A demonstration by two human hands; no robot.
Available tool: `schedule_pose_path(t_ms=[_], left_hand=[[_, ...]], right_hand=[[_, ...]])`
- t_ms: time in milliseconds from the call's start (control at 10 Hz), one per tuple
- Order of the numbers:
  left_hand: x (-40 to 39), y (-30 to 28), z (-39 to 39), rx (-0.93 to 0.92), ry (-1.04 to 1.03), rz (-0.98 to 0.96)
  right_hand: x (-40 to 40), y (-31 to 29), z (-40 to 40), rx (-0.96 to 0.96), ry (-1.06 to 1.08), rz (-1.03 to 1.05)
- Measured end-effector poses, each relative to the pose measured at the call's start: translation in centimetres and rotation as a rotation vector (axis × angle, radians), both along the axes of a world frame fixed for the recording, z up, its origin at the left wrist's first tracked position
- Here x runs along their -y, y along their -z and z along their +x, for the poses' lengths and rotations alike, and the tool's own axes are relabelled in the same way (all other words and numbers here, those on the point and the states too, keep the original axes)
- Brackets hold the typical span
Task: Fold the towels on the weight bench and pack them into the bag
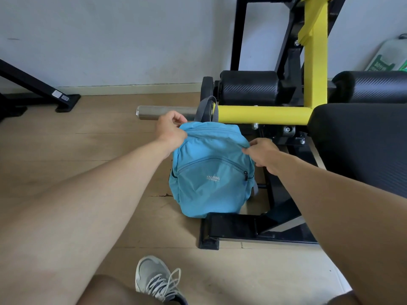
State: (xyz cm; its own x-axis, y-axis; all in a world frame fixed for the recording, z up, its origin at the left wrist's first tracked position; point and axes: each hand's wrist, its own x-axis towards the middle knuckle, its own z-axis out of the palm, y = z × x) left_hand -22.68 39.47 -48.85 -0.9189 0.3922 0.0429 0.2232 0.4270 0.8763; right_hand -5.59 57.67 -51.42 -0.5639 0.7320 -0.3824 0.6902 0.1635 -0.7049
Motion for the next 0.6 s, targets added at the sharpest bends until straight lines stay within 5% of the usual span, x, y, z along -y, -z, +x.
schedule_pose_path(t_ms=[600], left_hand=[[1.3,-0.7,0.0,0.067,-0.107,0.047]], right_hand=[[1.1,-1.9,1.5,-0.029,-0.037,0.068]])
